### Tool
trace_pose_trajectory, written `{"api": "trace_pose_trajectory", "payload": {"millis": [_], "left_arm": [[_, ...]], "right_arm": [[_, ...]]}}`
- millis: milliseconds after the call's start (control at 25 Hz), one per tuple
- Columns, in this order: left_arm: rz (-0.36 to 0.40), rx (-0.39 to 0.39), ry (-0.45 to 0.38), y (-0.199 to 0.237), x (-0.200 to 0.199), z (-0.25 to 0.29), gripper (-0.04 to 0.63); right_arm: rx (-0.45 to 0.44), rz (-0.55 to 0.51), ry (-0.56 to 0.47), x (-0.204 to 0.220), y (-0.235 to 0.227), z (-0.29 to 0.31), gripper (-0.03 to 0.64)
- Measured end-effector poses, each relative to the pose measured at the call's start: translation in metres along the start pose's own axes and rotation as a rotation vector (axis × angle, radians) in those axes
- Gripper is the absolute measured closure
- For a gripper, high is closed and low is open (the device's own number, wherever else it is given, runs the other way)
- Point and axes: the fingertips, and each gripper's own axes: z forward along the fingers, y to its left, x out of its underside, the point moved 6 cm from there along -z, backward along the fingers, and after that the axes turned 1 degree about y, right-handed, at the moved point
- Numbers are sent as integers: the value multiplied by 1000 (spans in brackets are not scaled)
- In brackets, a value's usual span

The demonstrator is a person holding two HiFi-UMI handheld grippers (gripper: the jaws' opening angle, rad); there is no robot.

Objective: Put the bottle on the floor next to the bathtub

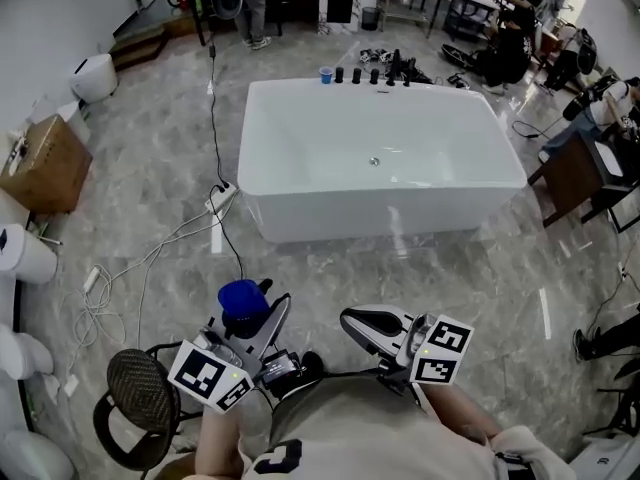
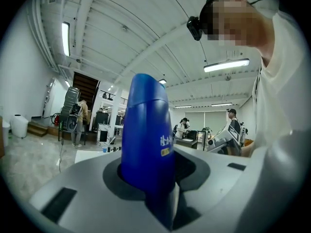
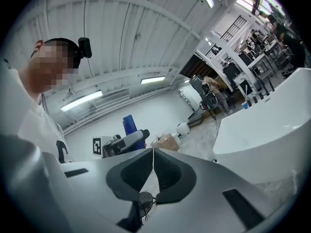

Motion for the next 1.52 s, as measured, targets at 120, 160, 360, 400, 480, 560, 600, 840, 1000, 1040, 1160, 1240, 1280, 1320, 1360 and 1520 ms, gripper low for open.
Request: {"api": "trace_pose_trajectory", "payload": {"millis": [120, 160, 360, 400, 480, 560, 600, 840, 1000, 1040, 1160, 1240, 1280, 1320, 1360, 1520], "left_arm": [[8, -29, 17, 22, -1, -15, 420], [12, -46, 30, 28, 0, -19, 420], [-3, -131, 31, 57, 1, -39, 420], [-15, -141, 24, 63, 1, -41, 420], [-32, -155, 22, 72, 3, -40, 420], [-39, -168, 26, 82, 4, -32, 420], [-43, -178, 27, 87, 3, -28, 420], [-47, -174, 66, 119, -3, 16, 420], [-39, -198, 96, 146, -12, 59, 420], [-50, -208, 94, 154, -15, 70, 421], [-90, -242, 82, 177, -22, 100, 420], [-101, -265, 72, 191, -26, 118, 420], [-102, -272, 65, 197, -28, 128, 420], [-105, -276, 54, 202, -31, 137, 420], [-112, -277, 38, 207, -35, 145, 420], [-153, -293, -27, 230, -47, 161, 420]], "right_arm": [[-29, -26, 31, -3, 5, 38, 589], [-39, -35, 44, -4, 6, 48, 589], [-90, -43, 93, -6, 4, 85, 589], [-98, -40, 99, -7, 2, 92, 589], [-107, -41, 111, -8, -5, 102, 589], [-115, -50, 121, -12, -16, 112, 589], [-122, -52, 124, -15, -22, 117, 589], [-167, -33, 138, -39, -73, 147, 589], [-180, -22, 123, -68, -116, 155, 589], [-179, -10, 117, -75, -128, 154, 589], [-183, 16, 112, -93, -163, 151, 589], [-178, 25, 116, -103, -186, 149, 589], [-181, 26, 116, -108, -197, 149, 589], [-188, 26, 115, -114, -207, 149, 589], [-199, 25, 113, -121, -216, 151, 589], [-240, 8, 122, -142, -238, 166, 589]]}}
